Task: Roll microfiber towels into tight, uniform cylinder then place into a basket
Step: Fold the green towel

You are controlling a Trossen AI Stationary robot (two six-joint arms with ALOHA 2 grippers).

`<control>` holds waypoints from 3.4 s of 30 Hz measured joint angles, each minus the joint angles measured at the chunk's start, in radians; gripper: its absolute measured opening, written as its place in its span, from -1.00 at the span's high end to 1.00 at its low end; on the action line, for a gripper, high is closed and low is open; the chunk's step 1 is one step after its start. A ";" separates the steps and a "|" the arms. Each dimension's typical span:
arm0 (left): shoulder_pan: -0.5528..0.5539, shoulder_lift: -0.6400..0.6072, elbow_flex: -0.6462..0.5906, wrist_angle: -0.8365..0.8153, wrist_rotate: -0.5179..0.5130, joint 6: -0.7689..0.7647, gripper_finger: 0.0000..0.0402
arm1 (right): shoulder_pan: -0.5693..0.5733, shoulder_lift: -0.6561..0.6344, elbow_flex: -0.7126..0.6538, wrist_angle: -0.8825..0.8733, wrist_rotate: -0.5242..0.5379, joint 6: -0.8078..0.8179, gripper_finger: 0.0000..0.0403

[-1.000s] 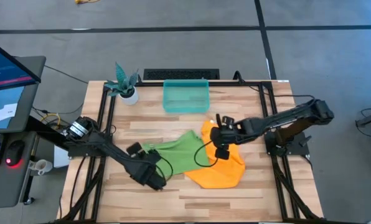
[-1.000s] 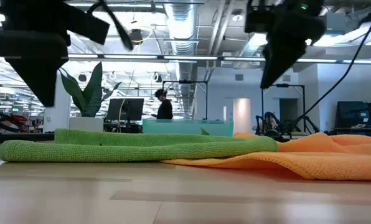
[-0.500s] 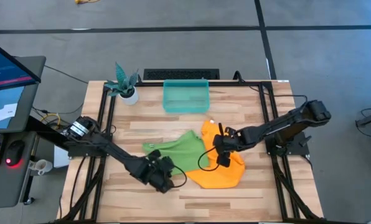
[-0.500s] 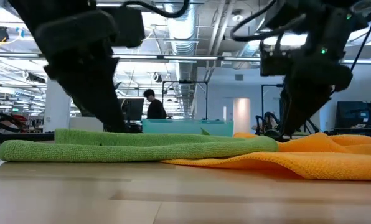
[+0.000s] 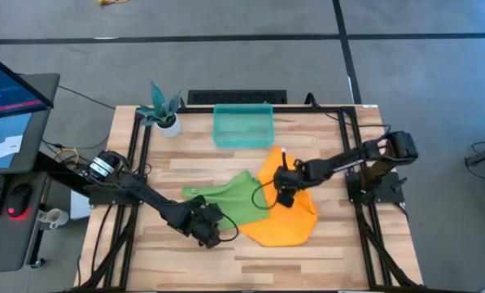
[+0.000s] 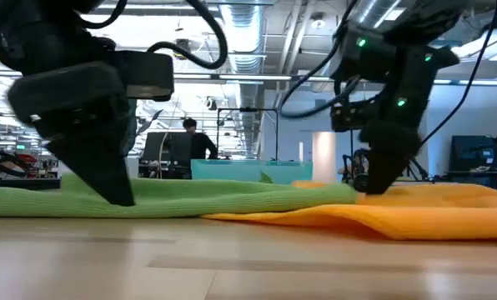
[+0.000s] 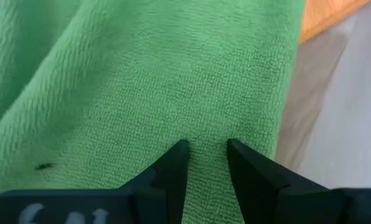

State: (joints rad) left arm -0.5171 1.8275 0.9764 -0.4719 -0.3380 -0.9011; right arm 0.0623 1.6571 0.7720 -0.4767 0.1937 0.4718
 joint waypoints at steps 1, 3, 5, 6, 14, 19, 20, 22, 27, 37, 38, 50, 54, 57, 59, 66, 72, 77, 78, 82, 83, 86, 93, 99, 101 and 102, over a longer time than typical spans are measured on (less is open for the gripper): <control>0.000 0.000 0.007 -0.034 0.004 0.020 0.46 | -0.023 -0.002 -0.002 -0.014 0.018 0.006 0.36; 0.000 0.001 0.025 -0.126 0.006 0.060 0.46 | -0.069 -0.002 -0.002 -0.032 0.054 0.021 0.38; 0.000 0.002 0.048 -0.240 0.002 0.081 0.46 | -0.121 -0.001 -0.003 -0.062 0.098 0.029 0.39; 0.000 0.004 0.063 -0.303 -0.006 0.082 0.46 | -0.149 0.000 -0.004 -0.076 0.121 0.029 0.40; -0.013 0.010 0.197 -0.625 -0.025 0.055 0.46 | -0.315 -0.034 -0.013 -0.175 0.223 -0.017 0.41; -0.045 0.009 0.266 -0.639 -0.043 0.051 0.46 | -0.318 -0.151 -0.011 -0.195 0.200 -0.014 0.41; -0.052 0.009 0.271 -0.640 -0.051 0.045 0.46 | -0.299 -0.175 -0.012 -0.199 0.194 0.000 0.41; -0.064 0.009 0.271 -0.608 -0.073 0.031 0.46 | -0.239 -0.222 -0.011 -0.183 0.162 0.023 0.41; -0.081 0.008 0.231 -0.460 -0.143 0.015 0.46 | -0.040 -0.255 -0.010 -0.122 0.120 0.074 0.41; -0.042 0.008 0.068 -0.037 -0.207 0.131 0.46 | 0.155 -0.082 -0.008 0.036 0.116 0.078 0.41; -0.032 0.008 0.054 -0.016 -0.205 0.133 0.46 | 0.155 -0.071 -0.009 0.026 0.116 0.078 0.41; -0.004 0.004 -0.034 0.222 -0.063 0.133 0.46 | 0.001 0.007 -0.002 -0.130 0.181 0.107 0.41; -0.009 0.009 -0.034 0.383 0.035 0.081 0.46 | -0.066 -0.001 -0.004 -0.183 0.209 0.107 0.41; -0.005 0.009 -0.032 0.477 0.035 0.048 0.46 | -0.107 -0.006 -0.006 -0.227 0.209 0.106 0.41; -0.002 0.009 -0.031 0.487 0.027 0.047 0.46 | -0.125 -0.014 -0.006 -0.250 0.205 0.104 0.41; 0.007 -0.042 0.050 0.278 0.034 0.122 0.46 | -0.080 -0.078 -0.010 -0.294 0.185 0.098 0.41; -0.014 -0.225 0.093 -0.045 -0.113 0.094 0.46 | 0.029 -0.194 -0.009 -0.272 0.194 0.115 0.41; -0.071 -0.412 0.050 -0.236 -0.278 -0.032 0.46 | 0.116 -0.310 -0.010 -0.224 0.218 0.122 0.41; -0.082 -0.441 0.030 -0.247 -0.314 -0.060 0.46 | 0.133 -0.328 -0.010 -0.181 0.232 0.121 0.41; -0.125 -0.528 -0.072 -0.225 -0.396 -0.163 0.46 | 0.188 -0.378 -0.008 0.000 0.245 0.072 0.41; -0.127 -0.536 -0.101 -0.205 -0.394 -0.184 0.46 | 0.201 -0.382 -0.006 0.049 0.241 0.051 0.41; -0.126 -0.540 -0.176 -0.172 -0.364 -0.224 0.46 | 0.228 -0.377 -0.006 0.173 0.228 -0.028 0.41; -0.110 -0.531 -0.290 -0.128 -0.293 -0.322 0.46 | 0.230 -0.324 -0.009 0.328 0.148 -0.088 0.39; -0.084 -0.534 -0.310 -0.141 -0.267 -0.361 0.38 | 0.184 -0.225 -0.007 0.415 0.141 -0.090 0.16; -0.074 -0.534 -0.311 -0.138 -0.255 -0.357 0.32 | 0.163 -0.184 -0.007 0.455 0.125 -0.123 0.05; -0.070 -0.534 -0.311 -0.138 -0.251 -0.356 0.29 | 0.151 -0.160 -0.007 0.487 0.118 -0.147 0.00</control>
State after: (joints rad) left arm -0.5869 1.2934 0.6659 -0.6101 -0.5893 -1.2575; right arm 0.2128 1.4970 0.7650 0.0101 0.3118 0.3243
